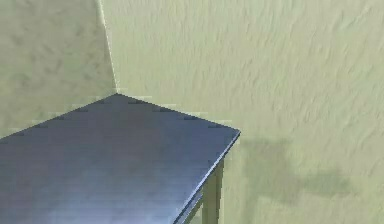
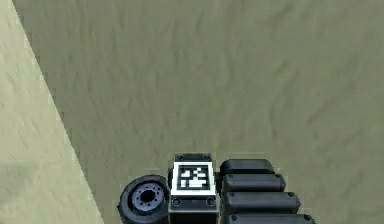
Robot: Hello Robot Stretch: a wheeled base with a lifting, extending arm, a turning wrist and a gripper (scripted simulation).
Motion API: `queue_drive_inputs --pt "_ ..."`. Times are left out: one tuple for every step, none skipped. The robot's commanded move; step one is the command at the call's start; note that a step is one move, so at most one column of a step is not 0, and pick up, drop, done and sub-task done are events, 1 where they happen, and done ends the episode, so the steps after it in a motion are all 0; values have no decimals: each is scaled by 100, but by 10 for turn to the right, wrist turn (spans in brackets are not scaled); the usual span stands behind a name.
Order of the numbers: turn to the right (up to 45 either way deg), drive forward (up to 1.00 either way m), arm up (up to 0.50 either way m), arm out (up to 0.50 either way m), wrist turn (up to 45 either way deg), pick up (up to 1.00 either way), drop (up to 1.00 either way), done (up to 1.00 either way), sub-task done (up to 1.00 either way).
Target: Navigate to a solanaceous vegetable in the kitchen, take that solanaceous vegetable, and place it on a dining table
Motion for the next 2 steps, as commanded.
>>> queue_drive_inputs --pt "450 0 0 0 0 0 0 0 0" --pt "120 0 0 0 0 0 0 0 0"
